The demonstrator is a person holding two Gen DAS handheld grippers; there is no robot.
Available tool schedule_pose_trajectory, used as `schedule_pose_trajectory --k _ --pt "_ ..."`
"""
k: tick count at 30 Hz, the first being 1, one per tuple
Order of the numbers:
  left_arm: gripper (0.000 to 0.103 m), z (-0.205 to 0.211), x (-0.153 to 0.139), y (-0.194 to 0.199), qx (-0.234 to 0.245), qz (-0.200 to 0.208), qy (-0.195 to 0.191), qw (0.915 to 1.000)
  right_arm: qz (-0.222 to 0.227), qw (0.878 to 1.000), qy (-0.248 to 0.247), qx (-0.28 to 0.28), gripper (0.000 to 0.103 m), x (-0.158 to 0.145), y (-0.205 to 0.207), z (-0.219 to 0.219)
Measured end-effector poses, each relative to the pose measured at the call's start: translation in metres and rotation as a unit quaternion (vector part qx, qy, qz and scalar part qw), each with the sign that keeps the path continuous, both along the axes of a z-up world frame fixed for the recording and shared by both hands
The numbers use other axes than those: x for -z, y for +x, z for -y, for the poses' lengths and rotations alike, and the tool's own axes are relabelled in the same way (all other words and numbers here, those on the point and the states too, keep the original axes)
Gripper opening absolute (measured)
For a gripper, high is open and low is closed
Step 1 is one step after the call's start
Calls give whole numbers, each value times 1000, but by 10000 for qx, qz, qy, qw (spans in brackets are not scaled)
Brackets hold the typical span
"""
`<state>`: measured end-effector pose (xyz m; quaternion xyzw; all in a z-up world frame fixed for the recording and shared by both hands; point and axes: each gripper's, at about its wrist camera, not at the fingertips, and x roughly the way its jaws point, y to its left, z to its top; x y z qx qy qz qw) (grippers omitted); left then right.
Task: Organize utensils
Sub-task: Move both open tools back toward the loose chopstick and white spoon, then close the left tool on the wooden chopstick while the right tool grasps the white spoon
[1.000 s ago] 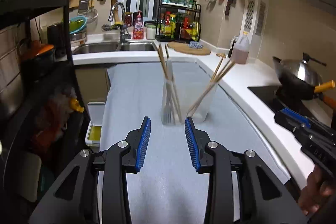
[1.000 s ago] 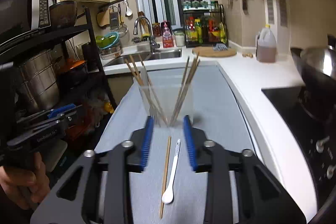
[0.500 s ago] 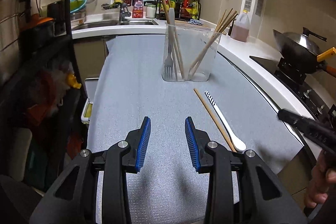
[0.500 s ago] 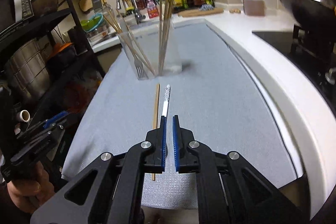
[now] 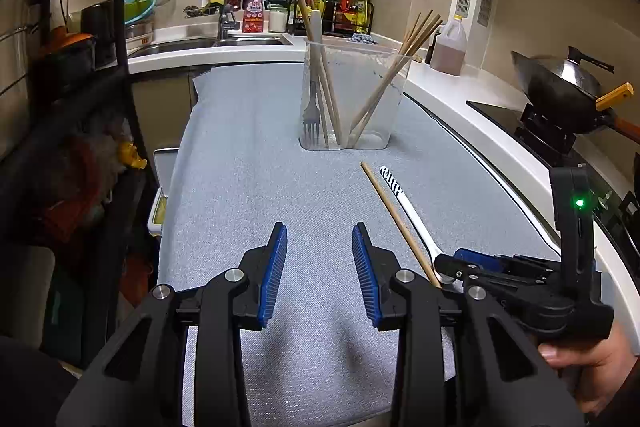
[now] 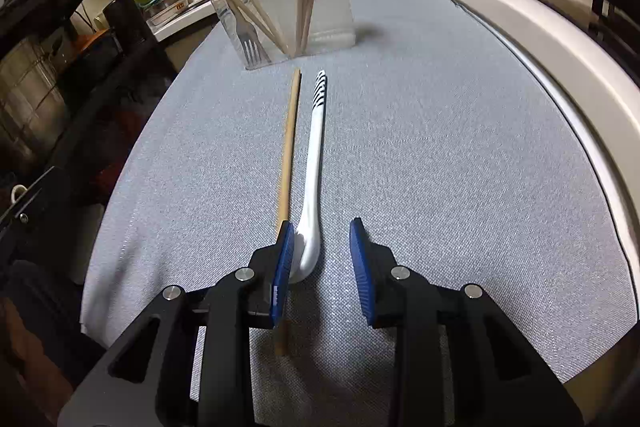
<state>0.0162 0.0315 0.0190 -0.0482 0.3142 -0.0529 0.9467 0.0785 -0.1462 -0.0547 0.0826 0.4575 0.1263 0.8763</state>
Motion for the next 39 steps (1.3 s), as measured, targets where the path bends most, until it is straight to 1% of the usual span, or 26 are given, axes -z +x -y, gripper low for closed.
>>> schedule_pose_trajectory --k 1,2,4,6,10,18,22,25,29,30,31,33,34,35,37,38,39 --pt "34 -1 1 0 1 -10 3 10000 21 10000 -31 -30 27 0 -1 -2" --pt "34 0 2 0 6 -29 6 10000 39 10000 -27 -45 23 0 -3 -4" --pt "34 0 4 2 27 -63 13 10000 77 9999 -31 -77 13 -1 -5 -6" --pt "34 3 6 3 62 -110 12 9999 122 9998 -108 -86 12 -2 -7 -8" --pt "34 9 14 6 140 -235 2 9996 106 9999 -37 12 8 -2 -8 -2" --pt "34 29 29 14 264 -521 -101 9982 225 9994 13 272 8 -5 -15 25" --pt "34 52 38 28 396 -778 -187 9960 301 9985 -75 451 8 -5 -19 44" --pt "34 73 43 38 452 -975 -152 9941 351 9977 -181 546 8 -4 -22 56" --pt "34 95 53 53 377 -1258 1 9913 251 9982 -94 540 8 1 -22 68" --pt "34 99 54 56 369 -1295 25 9909 227 9984 -82 517 10 2 -23 69" --pt "34 102 54 57 361 -1289 96 9910 222 9985 -83 494 11 2 -23 68" --pt "38 112 56 60 335 -1332 457 9895 248 9987 -85 442 12 3 -24 67" --pt "38 113 59 61 350 -1398 539 9881 253 9988 -80 423 12 3 -24 66" --pt "38 112 62 61 346 -1468 527 9872 261 9988 -75 413 12 3 -25 65" --pt "38 109 62 59 305 -1438 614 9872 275 9988 -109 392 12 3 -24 62" --pt "37 107 61 58 299 -1430 632 9873 277 9988 -116 384 12 3 -24 61" --pt "31 102 61 56 266 -1420 633 9875 276 9988 -119 386 12 3 -25 60"
